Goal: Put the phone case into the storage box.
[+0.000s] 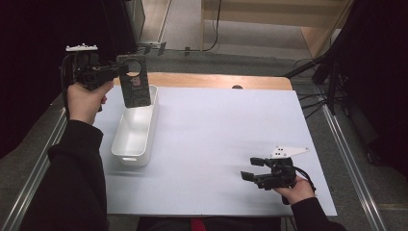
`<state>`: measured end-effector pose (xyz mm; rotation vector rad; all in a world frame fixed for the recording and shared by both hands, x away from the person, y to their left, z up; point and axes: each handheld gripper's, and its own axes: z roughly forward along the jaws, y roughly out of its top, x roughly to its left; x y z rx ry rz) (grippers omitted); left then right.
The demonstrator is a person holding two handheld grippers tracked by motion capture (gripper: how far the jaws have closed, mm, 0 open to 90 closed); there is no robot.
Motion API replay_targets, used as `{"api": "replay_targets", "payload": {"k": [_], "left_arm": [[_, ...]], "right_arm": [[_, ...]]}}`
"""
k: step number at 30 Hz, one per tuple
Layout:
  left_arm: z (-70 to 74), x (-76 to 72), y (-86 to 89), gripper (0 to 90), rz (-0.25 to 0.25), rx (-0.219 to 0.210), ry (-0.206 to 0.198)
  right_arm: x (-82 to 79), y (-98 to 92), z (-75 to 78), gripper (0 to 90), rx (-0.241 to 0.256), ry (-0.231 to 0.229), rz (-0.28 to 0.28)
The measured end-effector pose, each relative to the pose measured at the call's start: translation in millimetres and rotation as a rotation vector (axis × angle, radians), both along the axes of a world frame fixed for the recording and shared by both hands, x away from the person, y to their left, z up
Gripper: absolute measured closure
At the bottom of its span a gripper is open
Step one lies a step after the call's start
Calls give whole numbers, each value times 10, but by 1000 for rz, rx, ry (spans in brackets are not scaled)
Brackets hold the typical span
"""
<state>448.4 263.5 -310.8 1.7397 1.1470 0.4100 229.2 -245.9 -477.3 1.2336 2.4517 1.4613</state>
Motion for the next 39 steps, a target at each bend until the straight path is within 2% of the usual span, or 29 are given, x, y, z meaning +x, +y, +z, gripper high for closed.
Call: {"api": "replay_targets", "payload": {"k": [8,16,32,39], "left_arm": [[-51,76,-20,732,2,25,-9],[-91,160,-15,732,5,17,-11],[-211,351,-63,733,28,53,-12],[-281,417,-66,733,19,58,-5]], "right_arm": [[-11,-7,1,255,-1,-2,-3],[-28,-20,-5,255,-3,-1,-8],[-43,-26,-28,255,-9,-2,-13],[-51,-42,-28,254,-9,-2,-21]]}}
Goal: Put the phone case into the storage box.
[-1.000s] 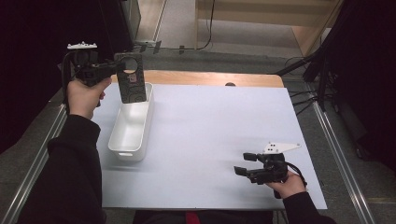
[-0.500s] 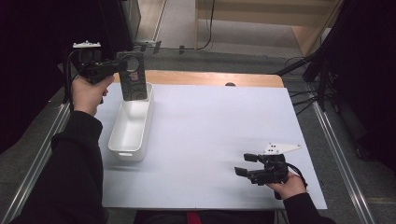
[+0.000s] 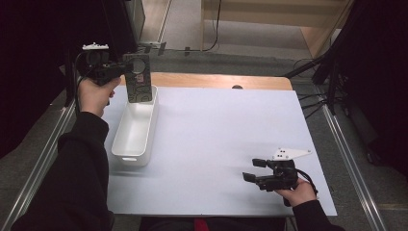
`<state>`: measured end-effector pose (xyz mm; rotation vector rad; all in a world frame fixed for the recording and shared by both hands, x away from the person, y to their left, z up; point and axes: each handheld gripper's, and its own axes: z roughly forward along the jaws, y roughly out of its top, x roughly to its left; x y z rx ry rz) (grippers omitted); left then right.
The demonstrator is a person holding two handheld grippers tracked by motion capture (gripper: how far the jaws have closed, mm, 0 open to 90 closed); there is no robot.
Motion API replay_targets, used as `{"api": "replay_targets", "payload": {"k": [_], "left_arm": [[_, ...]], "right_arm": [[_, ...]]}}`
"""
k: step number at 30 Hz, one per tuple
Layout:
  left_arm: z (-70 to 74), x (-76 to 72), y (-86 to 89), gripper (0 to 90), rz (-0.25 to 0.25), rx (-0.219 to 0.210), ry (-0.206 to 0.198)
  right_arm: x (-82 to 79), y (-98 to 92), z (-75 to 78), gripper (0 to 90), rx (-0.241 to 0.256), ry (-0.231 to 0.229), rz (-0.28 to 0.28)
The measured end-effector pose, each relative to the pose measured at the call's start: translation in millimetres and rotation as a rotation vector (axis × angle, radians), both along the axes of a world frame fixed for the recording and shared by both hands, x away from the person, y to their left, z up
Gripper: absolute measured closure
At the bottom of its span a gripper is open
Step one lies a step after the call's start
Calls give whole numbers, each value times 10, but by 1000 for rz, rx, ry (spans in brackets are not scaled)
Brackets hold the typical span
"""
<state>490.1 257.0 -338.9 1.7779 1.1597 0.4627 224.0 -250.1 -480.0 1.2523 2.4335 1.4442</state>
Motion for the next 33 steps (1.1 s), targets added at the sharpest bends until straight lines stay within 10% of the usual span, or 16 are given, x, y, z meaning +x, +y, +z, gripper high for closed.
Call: {"api": "replay_targets", "payload": {"k": [33], "left_arm": [[-225,157,-58,733,-16,26,12]], "right_arm": [[-28,-27,-4,254,6,2,-7]]}}
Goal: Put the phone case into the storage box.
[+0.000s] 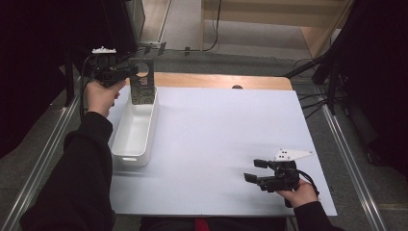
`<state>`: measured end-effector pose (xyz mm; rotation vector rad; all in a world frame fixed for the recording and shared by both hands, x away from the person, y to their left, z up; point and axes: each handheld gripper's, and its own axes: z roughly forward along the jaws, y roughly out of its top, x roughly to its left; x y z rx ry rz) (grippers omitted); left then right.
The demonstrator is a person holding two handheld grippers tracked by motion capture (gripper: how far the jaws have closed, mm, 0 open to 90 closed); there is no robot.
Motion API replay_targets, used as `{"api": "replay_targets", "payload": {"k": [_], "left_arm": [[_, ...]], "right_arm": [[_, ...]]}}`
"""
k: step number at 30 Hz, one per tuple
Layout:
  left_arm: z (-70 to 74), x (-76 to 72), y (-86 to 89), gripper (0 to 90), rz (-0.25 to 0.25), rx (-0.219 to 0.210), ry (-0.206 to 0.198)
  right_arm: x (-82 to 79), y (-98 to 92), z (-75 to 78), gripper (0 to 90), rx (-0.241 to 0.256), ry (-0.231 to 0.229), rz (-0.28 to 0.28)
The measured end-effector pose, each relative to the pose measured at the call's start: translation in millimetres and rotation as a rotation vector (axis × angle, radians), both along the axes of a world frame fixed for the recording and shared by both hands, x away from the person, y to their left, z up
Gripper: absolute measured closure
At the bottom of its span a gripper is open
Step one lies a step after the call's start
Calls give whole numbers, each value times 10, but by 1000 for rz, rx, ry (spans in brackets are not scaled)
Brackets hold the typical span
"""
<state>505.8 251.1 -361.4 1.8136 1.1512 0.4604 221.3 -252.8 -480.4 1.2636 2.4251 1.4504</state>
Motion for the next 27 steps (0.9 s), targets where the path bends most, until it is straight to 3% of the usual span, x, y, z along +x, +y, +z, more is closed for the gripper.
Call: {"api": "replay_targets", "payload": {"k": [27], "left_arm": [[-202,52,116,732,-20,-23,-2]], "right_arm": [[5,1,-4,254,2,3,-1]]}}
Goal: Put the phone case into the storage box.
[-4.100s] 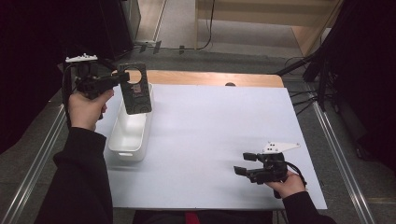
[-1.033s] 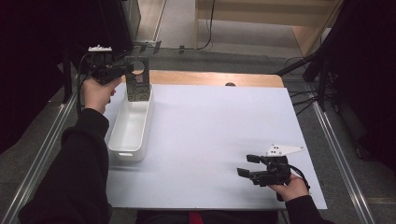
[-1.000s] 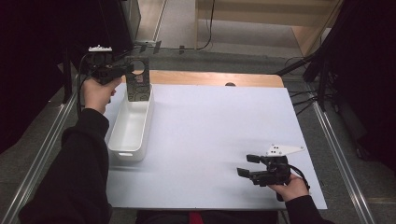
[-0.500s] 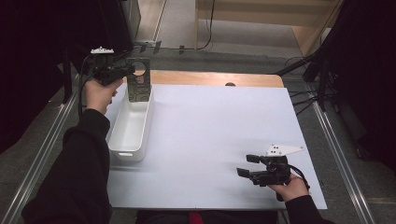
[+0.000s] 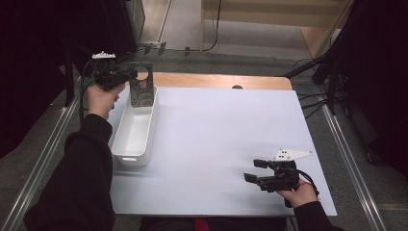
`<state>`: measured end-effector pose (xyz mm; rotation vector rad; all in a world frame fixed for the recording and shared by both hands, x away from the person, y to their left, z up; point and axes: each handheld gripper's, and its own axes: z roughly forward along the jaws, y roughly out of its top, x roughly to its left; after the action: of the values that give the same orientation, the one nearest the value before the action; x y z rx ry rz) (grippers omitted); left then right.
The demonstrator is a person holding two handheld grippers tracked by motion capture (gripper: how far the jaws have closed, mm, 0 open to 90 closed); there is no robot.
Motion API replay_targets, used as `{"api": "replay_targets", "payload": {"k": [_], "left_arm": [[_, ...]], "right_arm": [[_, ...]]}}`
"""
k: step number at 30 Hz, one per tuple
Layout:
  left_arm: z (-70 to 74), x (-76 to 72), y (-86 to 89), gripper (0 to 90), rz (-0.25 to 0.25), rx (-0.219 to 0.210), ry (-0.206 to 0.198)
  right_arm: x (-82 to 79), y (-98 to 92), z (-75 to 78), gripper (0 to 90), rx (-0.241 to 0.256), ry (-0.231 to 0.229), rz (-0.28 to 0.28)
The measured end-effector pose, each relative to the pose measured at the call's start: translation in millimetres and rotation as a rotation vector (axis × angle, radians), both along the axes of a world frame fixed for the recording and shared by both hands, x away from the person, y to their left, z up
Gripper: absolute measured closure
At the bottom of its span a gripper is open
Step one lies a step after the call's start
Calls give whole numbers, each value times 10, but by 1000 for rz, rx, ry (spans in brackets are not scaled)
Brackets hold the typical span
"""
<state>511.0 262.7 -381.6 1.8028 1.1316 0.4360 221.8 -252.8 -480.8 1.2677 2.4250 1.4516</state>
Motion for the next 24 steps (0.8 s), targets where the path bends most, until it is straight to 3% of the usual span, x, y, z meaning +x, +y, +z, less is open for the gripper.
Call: {"api": "replay_targets", "payload": {"k": [14,24], "left_arm": [[-95,25,-33,731,-23,25,2],[-151,43,-12,728,-18,17,10]], "right_arm": [[3,3,-4,254,-2,-2,2],[3,5,-5,254,-2,-2,2]]}}
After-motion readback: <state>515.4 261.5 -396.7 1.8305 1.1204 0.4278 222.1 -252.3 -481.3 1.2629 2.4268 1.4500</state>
